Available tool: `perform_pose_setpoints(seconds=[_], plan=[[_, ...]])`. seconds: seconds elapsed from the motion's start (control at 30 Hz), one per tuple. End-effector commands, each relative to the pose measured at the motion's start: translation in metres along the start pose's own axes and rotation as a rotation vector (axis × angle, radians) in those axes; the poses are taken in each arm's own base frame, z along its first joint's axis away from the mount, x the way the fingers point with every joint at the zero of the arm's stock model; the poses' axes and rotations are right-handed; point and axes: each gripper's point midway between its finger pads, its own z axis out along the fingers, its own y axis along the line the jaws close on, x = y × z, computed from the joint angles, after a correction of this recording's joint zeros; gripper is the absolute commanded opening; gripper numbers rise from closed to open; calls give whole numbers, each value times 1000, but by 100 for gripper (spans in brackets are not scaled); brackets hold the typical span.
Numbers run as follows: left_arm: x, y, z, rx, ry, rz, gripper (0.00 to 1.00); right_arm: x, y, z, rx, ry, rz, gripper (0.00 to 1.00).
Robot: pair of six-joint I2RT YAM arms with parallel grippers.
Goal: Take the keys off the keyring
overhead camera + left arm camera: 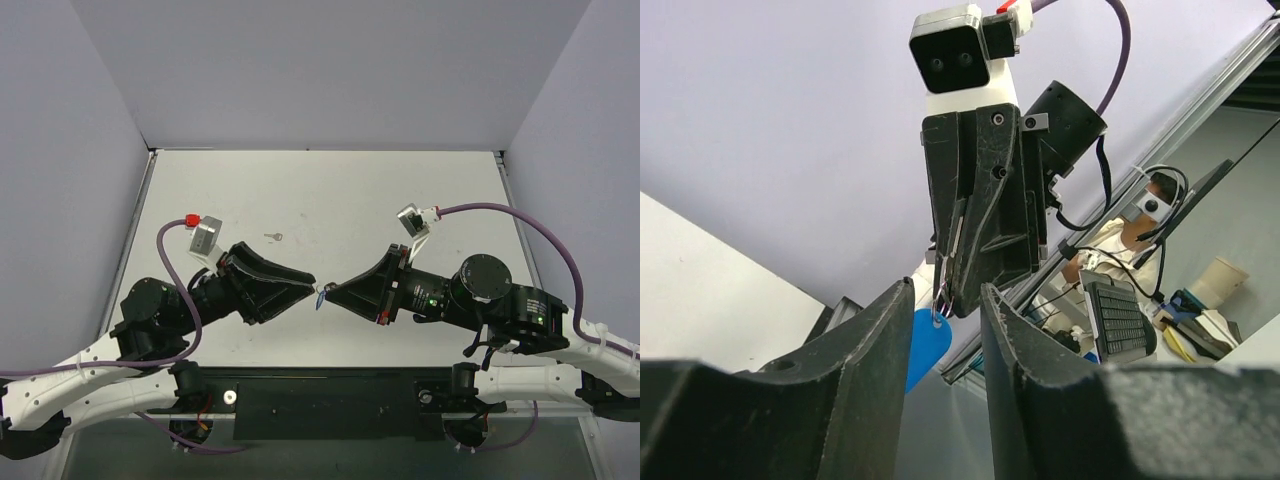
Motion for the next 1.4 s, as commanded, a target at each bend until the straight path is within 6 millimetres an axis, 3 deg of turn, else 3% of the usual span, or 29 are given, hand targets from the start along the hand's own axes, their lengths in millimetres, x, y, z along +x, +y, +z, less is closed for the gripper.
perform_pose_setpoints(seconds=[0.0,0.27,0.37,0.4,0.73,1.03,1.37], plan=[[-8,-15,7,68,-32,-12,41,-17,12,-2,-44,-69,11,0],[-2,-12,11,58,-6,-20,32,-17,11,-1,-43,-72,11,0],[-3,-13,10,60,-6,-19,14,-19,12,-2,-47,-75,11,0],[-2,-13,10,60,-2,-20,1,-18,12,-3,-47,-73,11,0],[5,-22,4,41,131,88,0,-14,10,-6,-36,-47,1,0],[19,-24,-17,51,270,206,0,-7,11,-9,-42,0,-27,0],[33,-16,-23,20,454,326,0,-2,18,-7,-54,51,-46,0]])
